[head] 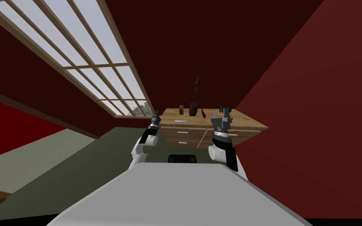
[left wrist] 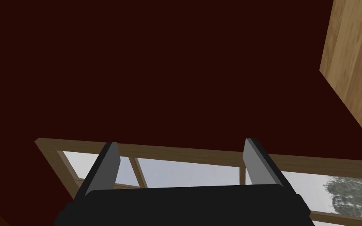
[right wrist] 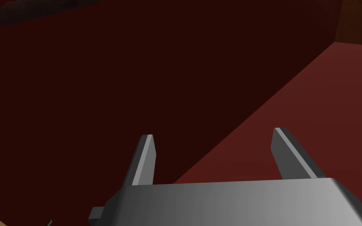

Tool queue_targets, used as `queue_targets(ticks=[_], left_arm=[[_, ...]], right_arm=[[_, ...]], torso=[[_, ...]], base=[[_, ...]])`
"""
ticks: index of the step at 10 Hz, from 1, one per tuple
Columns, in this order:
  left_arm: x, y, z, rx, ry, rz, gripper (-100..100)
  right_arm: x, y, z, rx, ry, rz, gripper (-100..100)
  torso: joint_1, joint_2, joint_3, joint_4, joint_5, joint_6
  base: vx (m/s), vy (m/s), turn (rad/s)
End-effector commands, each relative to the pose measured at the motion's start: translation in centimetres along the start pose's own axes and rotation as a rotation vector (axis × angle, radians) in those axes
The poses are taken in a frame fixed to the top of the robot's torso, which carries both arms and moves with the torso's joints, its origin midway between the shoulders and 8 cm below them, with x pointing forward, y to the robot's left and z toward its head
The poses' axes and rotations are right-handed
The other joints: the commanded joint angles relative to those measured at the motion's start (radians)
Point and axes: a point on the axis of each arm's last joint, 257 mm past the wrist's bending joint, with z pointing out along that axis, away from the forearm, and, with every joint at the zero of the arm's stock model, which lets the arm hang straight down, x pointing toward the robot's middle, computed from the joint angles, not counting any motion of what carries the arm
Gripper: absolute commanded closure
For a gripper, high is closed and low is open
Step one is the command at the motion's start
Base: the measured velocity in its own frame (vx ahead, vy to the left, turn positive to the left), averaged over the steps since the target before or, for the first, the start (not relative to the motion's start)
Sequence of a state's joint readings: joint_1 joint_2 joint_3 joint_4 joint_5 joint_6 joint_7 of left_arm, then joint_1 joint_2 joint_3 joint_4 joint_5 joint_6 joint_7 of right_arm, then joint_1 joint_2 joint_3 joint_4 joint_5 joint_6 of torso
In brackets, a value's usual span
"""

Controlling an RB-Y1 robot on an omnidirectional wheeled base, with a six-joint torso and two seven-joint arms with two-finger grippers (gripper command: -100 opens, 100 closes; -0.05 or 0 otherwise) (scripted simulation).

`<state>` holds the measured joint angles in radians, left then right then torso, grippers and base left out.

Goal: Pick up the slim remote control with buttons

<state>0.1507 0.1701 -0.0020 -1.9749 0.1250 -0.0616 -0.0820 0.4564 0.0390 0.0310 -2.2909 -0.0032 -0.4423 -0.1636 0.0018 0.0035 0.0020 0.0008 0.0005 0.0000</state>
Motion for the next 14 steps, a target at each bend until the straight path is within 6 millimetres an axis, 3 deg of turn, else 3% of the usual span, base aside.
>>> queue_targets(ticks=[1,2,3,4,5,6,8,9,10,11,14], left_arm=[[0.3,0.4,1.1,-0.018,0.010,-0.007,-100],[0.4,2.0,1.9,-0.063,0.018,-0.017,-100],[0.7,1.5,2.6,-0.056,0.024,-0.018,-100],[0.8,3.0,3.4,-0.101,0.030,-0.028,-100],[1.2,2.5,4.2,-0.097,0.037,-0.030,-100],[1.3,4.0,5.0,-0.142,0.042,-0.040,-100],[1.7,3.5,5.8,-0.140,0.050,-0.041,-100],[2.0,4.8,6.9,-0.181,0.056,-0.053,-100],[2.3,4.4,7.4,-0.185,0.062,-0.053,-100],[2.5,5.6,8.2,-0.225,0.066,-0.064,-100],[3.5,6.3,10.3,-0.284,0.085,-0.075,-100]], right_arm=[[0.0,0.0,0.0,0.000,0.000,0.000,0],[0.0,0.0,0.0,0.000,0.000,0.000,0],[0.0,0.0,0.0,0.000,0.000,0.000,0],[0.0,0.0,0.0,0.000,0.000,0.000,0],[0.0,0.0,0.0,0.000,0.000,0.000,0],[0.0,0.0,0.0,0.000,0.000,0.000,0],[0.0,0.0,0.0,0.000,0.000,0.000,0],[0.0,0.0,0.0,0.000,0.000,0.000,0],[0.0,0.0,0.0,0.000,0.000,0.000,0],[0.0,0.0,0.0,0.000,0.000,0.000,0],[0.0,0.0,0.0,0.000,0.000,0.000,0]], torso=[[0.000,0.000,0.000,0.000,0.000,0.000],[0.000,0.000,0.000,0.000,0.000,0.000],[0.000,0.000,0.000,0.000,0.000,0.000],[0.000,0.000,0.000,0.000,0.000,0.000],[0.000,0.000,0.000,0.000,0.000,0.000],[0.000,-0.001,0.000,0.000,0.000,0.000],[-0.001,-0.001,0.000,0.000,0.000,0.000],[-0.001,-0.002,-0.001,0.000,0.000,0.000],[-0.001,-0.001,-0.001,0.000,0.000,0.000],[-0.001,-0.001,-0.001,0.000,0.000,0.000],[0.000,-0.001,-0.001,0.000,0.000,0.000]], base=[[-0.058,0.030,-0.001],[-0.069,0.034,0.004],[-0.051,0.027,0.000],[-0.053,0.031,0.006],[-0.048,0.031,0.000],[-0.057,0.029,0.006],[-0.038,0.015,-0.001],[-0.043,0.016,0.011],[-0.039,0.021,0.001],[-0.046,0.019,0.008],[-0.041,0.022,0.005]])
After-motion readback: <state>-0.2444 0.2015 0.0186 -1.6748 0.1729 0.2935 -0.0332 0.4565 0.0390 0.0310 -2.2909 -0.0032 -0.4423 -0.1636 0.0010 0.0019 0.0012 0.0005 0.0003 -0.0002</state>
